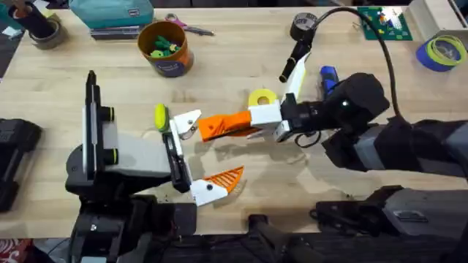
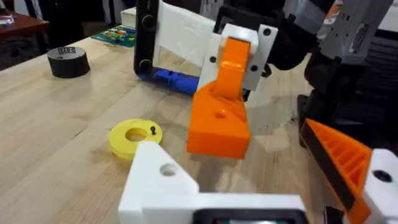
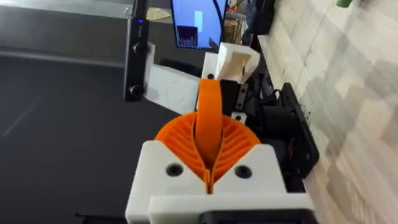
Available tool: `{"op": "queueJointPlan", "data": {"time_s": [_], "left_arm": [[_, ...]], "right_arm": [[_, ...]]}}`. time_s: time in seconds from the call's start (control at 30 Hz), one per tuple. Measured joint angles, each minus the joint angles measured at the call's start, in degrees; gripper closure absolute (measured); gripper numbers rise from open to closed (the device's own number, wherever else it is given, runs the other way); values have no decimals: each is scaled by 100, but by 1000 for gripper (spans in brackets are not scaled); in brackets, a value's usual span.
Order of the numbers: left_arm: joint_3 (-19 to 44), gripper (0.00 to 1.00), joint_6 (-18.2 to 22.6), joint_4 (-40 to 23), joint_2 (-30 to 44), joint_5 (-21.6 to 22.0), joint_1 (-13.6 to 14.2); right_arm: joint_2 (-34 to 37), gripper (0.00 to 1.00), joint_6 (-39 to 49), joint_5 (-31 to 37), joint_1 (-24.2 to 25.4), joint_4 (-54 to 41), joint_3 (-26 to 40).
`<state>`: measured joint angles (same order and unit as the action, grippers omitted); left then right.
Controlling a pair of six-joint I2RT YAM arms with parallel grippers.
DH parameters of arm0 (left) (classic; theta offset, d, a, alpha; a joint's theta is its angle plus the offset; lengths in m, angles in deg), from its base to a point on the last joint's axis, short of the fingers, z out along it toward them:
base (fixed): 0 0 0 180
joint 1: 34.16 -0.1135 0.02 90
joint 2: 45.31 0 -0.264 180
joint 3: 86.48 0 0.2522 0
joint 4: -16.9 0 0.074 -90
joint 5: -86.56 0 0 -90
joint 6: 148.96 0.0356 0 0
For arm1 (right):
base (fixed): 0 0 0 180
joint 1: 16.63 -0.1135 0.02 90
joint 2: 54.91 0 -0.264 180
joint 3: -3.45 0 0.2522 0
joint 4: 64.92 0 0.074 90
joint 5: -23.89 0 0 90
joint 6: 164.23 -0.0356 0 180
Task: Pick up the gripper from the table and insert it into the empty holder that is missing its gripper. Then pick up a screw, insert it into the mounting hole, and use the screwdriver to tighten it. Finally, clean up the table by picking up the vegetable and placing it into the bucket.
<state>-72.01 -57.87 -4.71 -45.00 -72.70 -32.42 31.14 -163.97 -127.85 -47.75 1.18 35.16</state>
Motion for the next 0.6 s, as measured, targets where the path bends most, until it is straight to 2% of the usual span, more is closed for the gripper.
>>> {"op": "queueJointPlan", "data": {"time_s": [0.27,0.6], "left_arm": [[0,15,0,0,-1,0,0],[0,15,0,0,-1,0,0]], "right_arm": [[5,992,-29,226,-9,220,-257],[5,992,-51,258,-64,220,-259]]}}
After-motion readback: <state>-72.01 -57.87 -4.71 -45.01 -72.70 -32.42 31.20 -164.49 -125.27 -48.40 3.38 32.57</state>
